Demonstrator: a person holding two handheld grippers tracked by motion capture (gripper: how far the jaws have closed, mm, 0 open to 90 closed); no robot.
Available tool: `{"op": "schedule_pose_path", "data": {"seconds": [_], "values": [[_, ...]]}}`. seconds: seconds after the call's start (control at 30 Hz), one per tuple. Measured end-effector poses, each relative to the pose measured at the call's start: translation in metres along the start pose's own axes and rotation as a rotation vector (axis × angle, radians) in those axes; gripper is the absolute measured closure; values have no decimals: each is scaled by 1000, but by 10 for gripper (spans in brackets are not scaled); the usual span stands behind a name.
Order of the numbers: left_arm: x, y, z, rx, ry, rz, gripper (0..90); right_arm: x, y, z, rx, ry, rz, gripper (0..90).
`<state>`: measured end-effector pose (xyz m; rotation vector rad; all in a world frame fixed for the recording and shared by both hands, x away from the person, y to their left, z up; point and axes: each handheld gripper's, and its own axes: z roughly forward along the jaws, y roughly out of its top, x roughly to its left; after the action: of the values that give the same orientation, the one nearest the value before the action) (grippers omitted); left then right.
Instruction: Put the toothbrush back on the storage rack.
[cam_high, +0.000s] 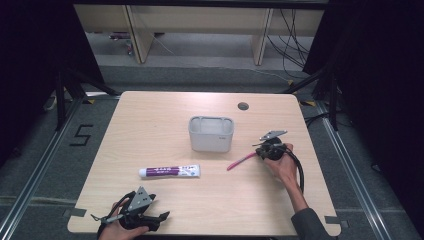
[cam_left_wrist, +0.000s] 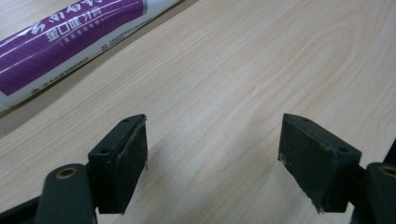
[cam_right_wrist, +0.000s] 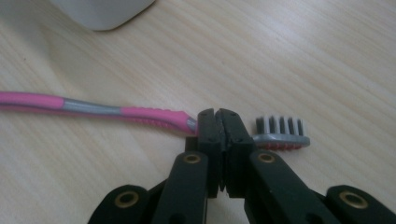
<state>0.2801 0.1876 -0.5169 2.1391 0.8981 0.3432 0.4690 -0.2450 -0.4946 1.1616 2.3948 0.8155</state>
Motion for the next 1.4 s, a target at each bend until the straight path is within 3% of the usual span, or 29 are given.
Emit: {"op": "schedule_pose_path", "data": {"seconds": [0.43,0.5,0.73,0.77,0.8,0.83,0.9,0.93,1.0,1.03,1.1,1.2,1.3,1.4], "values": [[0,0,0,1,-2,0,235,1,19,14,14,5,9,871],[0,0,0,1,-2,0,235,1,21,18,-11,-3,13,866],[0,0,0,-1,-2,-3,235,1,27,21,18,-5,31,843],[0,0,0,-1,-2,-3,235,3,26,23,-1,-9,64,829],[0,0,0,0,-1,-2,234,0,27,20,8,-12,39,797],[0,0,0,0,-1,-1,235,3,28,18,-23,-10,91,732],[0,0,-1,7,-1,10,235,3,30,16,-16,-8,85,683],[0,0,-1,7,0,12,235,9,31,14,-3,-14,150,638],[1,1,-1,6,3,23,235,11,34,11,-12,-18,149,566],[1,1,-1,4,-3,23,235,16,35,9,-10,-30,192,490],[1,1,-1,5,-3,21,235,20,36,8,-4,-36,206,452],[1,0,-1,3,-4,24,234,22,35,10,4,-25,188,428],[0,1,-2,9,4,18,234,32,35,12,58,-43,230,395],[0,0,-1,1,4,14,235,33,35,17,47,-38,225,373]]}}
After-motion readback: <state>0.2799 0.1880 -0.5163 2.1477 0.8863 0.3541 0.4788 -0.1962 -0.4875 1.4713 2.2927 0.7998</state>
